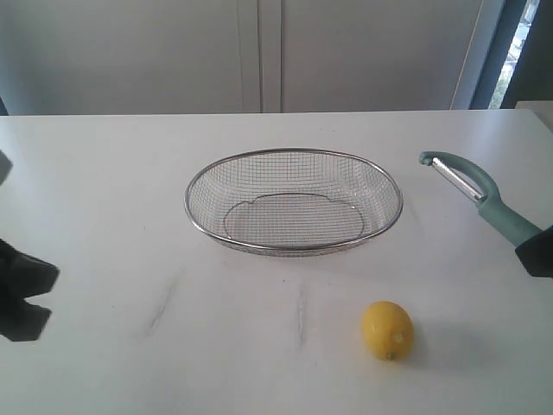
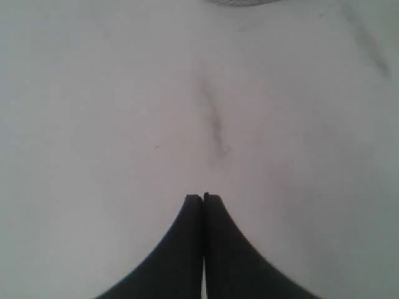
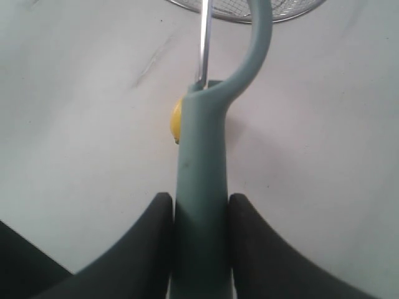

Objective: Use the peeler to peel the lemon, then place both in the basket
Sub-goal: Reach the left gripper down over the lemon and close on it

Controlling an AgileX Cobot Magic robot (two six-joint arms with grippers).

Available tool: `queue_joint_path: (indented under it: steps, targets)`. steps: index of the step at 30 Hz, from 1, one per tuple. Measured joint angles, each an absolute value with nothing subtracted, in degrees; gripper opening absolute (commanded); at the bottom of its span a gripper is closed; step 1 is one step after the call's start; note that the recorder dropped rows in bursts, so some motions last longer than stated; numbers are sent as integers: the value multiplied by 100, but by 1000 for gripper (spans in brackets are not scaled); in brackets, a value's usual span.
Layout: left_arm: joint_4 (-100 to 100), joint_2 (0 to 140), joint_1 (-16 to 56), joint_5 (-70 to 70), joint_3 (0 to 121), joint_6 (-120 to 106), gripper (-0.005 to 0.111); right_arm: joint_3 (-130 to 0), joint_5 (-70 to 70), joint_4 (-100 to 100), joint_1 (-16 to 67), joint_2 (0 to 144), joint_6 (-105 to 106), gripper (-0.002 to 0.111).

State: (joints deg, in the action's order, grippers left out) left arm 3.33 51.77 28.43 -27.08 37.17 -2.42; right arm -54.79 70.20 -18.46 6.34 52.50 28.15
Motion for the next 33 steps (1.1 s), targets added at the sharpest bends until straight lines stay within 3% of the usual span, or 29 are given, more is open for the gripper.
queue_joint_path:
  steps: [8, 17, 26, 33]
  targets:
    - [943, 6372, 4351, -2379, 4245, -298, 0, -5479, 7020, -1846, 634, 5250, 2815, 0]
    - [951, 8257, 5682, -2430, 6051, -63, 0, -5479, 7020, -1846, 634, 5250, 2815, 0]
    - [536, 9665, 6114, -2874, 7759, 1077, 0, -5479, 7020, -1846, 634, 5250, 2815, 0]
    - [514, 10159, 6148, -2935, 8045, 1652, 0, -5479, 7020, -1846, 634, 5250, 2815, 0]
